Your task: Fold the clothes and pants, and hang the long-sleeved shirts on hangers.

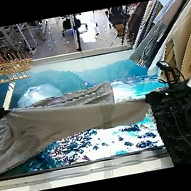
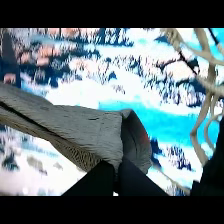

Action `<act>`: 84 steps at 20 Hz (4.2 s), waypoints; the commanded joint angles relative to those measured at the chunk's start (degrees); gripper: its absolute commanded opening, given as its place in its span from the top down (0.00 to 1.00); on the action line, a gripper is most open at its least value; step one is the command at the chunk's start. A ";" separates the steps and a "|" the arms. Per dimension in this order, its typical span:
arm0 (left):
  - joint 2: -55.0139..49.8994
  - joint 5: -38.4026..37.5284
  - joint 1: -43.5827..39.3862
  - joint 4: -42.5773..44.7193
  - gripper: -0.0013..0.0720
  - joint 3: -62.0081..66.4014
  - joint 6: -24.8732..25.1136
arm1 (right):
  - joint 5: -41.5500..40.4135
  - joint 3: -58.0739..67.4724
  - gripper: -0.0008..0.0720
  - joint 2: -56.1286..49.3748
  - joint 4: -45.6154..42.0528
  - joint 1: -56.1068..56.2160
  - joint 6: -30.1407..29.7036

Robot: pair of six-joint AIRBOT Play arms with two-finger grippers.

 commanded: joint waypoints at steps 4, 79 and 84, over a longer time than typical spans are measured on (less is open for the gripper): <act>-6.75 15.89 -0.81 -12.04 0.09 0.24 -0.07 | -31.23 5.33 0.57 -22.82 18.69 -0.02 -4.39; -2.69 -9.29 38.53 -10.78 0.96 9.57 -28.48 | 16.41 40.28 0.96 -32.26 5.46 -1.03 -16.15; -6.45 -10.84 39.71 4.50 0.96 9.35 -18.75 | 24.79 20.24 0.96 -28.46 5.55 2.86 -17.94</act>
